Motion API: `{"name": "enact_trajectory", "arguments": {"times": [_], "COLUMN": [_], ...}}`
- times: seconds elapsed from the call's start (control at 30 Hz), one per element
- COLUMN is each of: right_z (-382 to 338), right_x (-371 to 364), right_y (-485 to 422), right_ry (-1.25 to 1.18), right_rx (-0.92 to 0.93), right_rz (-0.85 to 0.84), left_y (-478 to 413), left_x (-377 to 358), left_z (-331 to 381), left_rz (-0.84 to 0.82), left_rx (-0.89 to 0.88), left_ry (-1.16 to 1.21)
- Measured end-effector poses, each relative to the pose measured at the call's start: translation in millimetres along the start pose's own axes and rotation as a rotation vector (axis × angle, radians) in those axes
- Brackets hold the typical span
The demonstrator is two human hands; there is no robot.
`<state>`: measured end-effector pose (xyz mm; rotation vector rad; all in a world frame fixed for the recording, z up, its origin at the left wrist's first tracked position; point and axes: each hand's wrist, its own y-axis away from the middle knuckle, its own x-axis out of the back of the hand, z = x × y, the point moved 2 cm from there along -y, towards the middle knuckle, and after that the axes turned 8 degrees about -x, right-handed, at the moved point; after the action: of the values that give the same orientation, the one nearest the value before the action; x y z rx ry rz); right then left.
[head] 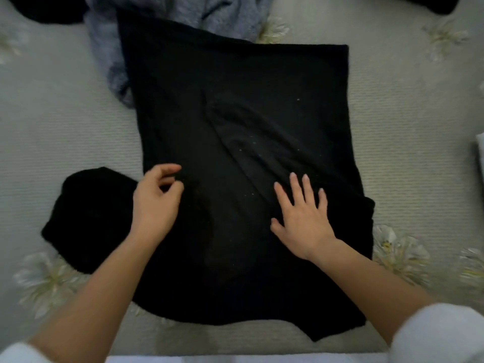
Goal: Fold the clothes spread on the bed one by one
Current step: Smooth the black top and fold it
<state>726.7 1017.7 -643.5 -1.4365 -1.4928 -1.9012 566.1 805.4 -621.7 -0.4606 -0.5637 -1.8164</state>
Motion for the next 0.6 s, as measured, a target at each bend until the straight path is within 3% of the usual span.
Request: {"name": "enact_trajectory", "arguments": {"times": [0.1, 0.27, 0.37, 0.43, 0.5, 0.6], "right_z": [-35.9, -103.5, -143.0, -158.8, -165.1, -168.2], "right_x": [-1.1, -8.2, -13.0, -17.1, -19.0, -14.1], "right_y": [7.0, 14.1, 14.5, 12.5, 10.3, 7.1], "right_ry": [0.022, 0.004, -0.036, -0.010, 0.066, 0.144], "right_rx": [0.082, 0.315, 0.360, 0.308, 0.261, 0.242], "right_rz": [0.054, -0.041, -0.094, -0.121, -0.105, -0.090], "left_y": [38.6, 73.1, 79.5, 77.9, 69.4, 48.2], "left_x": [35.3, 72.6, 90.9, 101.4, 110.4, 118.6], "left_z": [-31.3, -75.4, -107.5, -123.1, -126.9, -120.1], "left_rz": [0.103, 0.412, 0.535, 0.583, 0.600, 0.484], "left_rx": [0.076, 0.264, 0.467, 0.608, 0.614, 0.618], "left_ry": [0.017, 0.094, 0.157, 0.186, 0.277, 0.335]}}
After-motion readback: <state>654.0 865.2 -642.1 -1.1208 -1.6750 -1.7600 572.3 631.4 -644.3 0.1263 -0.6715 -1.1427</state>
